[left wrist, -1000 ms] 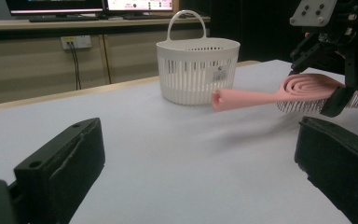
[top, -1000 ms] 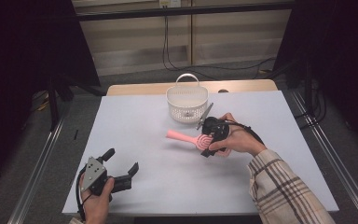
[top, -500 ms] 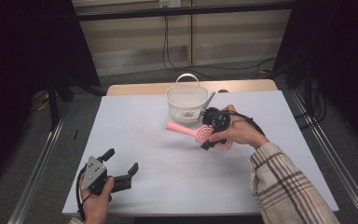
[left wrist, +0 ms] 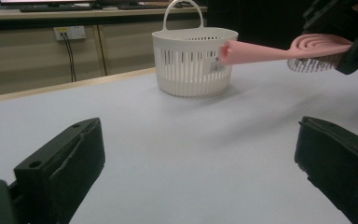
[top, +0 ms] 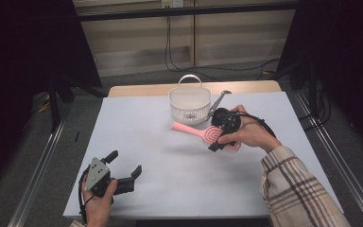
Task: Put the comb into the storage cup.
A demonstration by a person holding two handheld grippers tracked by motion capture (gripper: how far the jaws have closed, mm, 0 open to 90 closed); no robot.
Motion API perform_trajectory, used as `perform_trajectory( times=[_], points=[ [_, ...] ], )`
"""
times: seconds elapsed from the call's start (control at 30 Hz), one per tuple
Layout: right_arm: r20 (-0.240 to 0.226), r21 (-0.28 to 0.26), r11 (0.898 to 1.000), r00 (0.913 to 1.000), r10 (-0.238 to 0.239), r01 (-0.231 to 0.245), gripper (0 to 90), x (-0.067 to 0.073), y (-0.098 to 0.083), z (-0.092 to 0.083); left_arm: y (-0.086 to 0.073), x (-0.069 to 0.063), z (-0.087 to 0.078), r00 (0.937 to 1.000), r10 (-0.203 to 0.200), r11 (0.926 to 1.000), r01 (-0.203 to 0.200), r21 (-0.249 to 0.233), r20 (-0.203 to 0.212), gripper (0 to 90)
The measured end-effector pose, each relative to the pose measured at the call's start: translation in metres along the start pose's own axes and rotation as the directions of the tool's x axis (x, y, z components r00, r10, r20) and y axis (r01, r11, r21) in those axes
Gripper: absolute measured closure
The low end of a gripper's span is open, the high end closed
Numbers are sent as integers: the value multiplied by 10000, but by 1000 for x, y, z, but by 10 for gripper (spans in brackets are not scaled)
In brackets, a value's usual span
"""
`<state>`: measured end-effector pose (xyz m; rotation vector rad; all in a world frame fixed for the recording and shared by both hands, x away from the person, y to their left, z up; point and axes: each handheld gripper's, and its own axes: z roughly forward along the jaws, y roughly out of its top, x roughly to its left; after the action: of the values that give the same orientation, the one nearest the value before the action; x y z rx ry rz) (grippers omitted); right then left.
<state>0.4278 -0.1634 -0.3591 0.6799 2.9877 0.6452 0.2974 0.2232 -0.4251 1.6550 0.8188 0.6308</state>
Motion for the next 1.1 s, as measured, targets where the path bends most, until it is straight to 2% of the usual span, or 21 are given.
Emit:
perform_trajectory(
  times=[0.03,0.2,0.47,0.57,0.63,0.77,0.9,0.97,1.03,1.07,1.1],
  points=[
    [-21,32,10000,10000,-53,53,197,2,-1,-1,0,0,1,9999,-114,9999,114,-27,26,17],
    [66,-58,9999,9999,-102,103,197,8,-10,-6,2,0,3,9999,-114,9999,114,24,54,17],
    [133,-56,9999,9999,-96,97,197,14,-22,-16,8,-9,12,9985,171,9997,-180,178,523,29],
    [162,-64,9999,9998,-148,149,197,17,-26,-19,10,-11,13,9955,349,9992,-365,173,883,46],
    [196,-53,9999,9997,-119,120,197,18,-29,-22,11,-11,14,9952,309,9993,-325,160,926,53],
    [194,-210,9998,9998,38,-34,197,18,-37,-25,13,-11,17,9920,278,9993,-305,204,1232,76],
    [179,-225,9997,9998,56,-52,197,20,-46,-28,15,-13,21,9867,127,9983,-216,536,1620,76],
    [186,-237,9997,9998,95,-91,197,23,-49,-29,17,-14,23,9784,167,9963,-338,796,2060,76],
    [175,-297,9996,9998,37,-32,197,25,-51,-30,18,-18,25,9738,157,9956,-361,860,2268,72],
    [138,-376,9993,9999,-24,29,197,27,-52,-30,19,-20,25,9733,174,9957,-378,848,2290,71],
    [71,-412,9991,10000,-37,40,197,29,-53,-31,20,-22,26,9739,414,9947,-612,828,2232,66]
  ],
)
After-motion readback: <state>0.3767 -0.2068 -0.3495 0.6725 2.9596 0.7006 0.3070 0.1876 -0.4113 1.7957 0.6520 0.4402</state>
